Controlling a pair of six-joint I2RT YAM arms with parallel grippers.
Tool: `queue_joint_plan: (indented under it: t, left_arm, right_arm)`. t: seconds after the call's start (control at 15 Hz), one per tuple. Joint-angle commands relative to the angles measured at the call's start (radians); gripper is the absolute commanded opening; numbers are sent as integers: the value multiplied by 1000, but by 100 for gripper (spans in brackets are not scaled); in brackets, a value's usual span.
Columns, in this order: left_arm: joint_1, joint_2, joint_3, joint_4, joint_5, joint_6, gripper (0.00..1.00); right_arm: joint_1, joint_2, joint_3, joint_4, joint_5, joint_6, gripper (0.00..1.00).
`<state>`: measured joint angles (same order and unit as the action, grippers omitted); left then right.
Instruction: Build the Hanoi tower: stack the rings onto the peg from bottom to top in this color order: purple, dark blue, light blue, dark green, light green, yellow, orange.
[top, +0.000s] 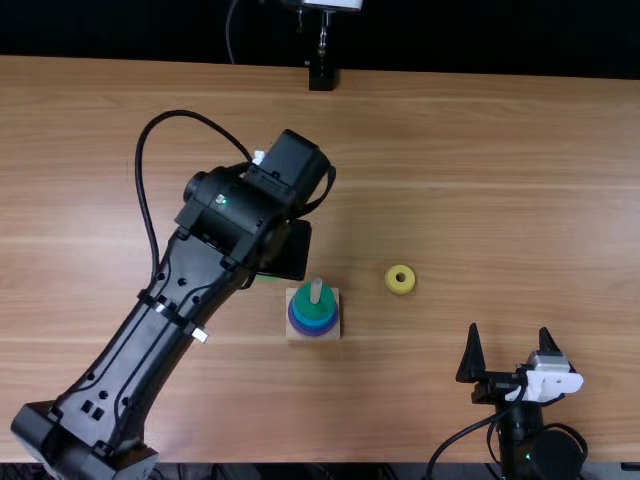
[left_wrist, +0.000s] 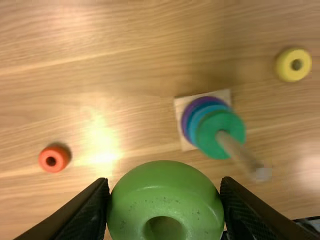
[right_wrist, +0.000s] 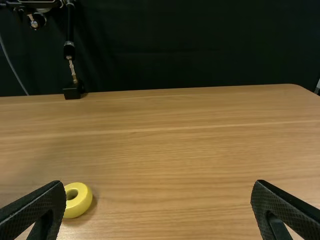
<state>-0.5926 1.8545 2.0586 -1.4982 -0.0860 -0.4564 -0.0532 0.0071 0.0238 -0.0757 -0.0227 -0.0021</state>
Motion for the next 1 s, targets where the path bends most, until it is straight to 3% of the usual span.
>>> queue_joint_plan:
  t: [0.0,0.33,0.6,0.93]
  left_arm:
    - [-27,26,43,-4,3,-46,0]
    - [-99,89,58,-2,3,-74,0]
    - [-124,130,112,-2,3,-116,0]
    - [-139,149,103,-2,3,-120,0]
  right_arm:
    - [-11,-7,-5,-8,-3,-5,100]
    - [-11,-7,-7,-8,-1,-5,100]
    - [-11,-7,-7,-8,-1,-5,100]
    - [-11,-7,-7,-8,-1,-5,100]
